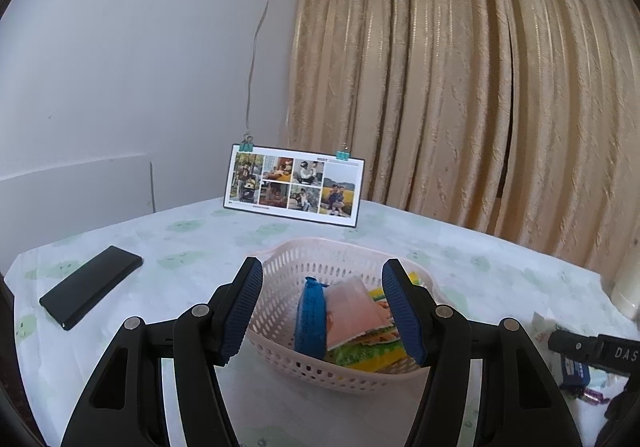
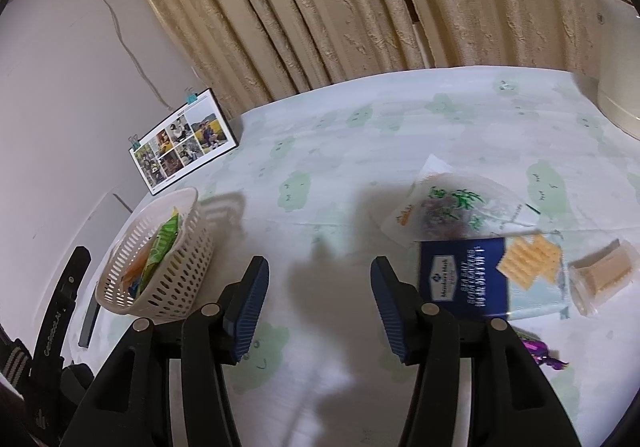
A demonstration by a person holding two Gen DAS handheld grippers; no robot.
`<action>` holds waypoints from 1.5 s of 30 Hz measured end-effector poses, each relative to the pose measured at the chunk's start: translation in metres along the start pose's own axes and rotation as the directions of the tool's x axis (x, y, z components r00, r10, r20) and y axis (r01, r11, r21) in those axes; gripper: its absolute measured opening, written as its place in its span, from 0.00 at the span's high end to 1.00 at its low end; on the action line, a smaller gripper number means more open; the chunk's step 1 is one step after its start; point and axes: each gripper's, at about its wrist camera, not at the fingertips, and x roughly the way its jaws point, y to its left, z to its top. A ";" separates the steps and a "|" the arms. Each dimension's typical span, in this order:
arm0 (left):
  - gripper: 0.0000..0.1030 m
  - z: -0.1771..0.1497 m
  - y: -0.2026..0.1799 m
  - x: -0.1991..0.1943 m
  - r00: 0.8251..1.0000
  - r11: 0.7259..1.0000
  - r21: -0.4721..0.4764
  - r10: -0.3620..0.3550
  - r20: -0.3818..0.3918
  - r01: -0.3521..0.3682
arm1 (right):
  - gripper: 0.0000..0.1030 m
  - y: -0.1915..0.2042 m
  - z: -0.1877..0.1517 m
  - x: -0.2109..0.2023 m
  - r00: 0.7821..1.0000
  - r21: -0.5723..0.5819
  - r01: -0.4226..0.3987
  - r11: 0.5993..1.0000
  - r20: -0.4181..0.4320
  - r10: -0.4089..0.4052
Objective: Organize snacks
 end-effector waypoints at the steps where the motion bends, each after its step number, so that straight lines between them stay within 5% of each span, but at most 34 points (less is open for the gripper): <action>1: 0.39 0.000 -0.001 -0.001 1.000 1.000 0.003 -0.001 0.000 0.001 | 0.50 -0.003 0.000 -0.001 1.000 0.003 0.003 1.000 0.003 -0.004; 34: 0.39 -0.014 -0.051 -0.020 0.995 0.988 0.123 -0.097 -0.011 0.098 | 0.49 -0.077 0.004 -0.045 0.993 0.119 0.098 0.988 0.060 -0.106; 45: 0.39 -0.018 -0.064 -0.019 0.989 0.979 0.146 -0.138 -0.051 0.145 | 0.41 -0.094 0.006 -0.052 0.989 0.163 0.119 0.979 0.071 -0.132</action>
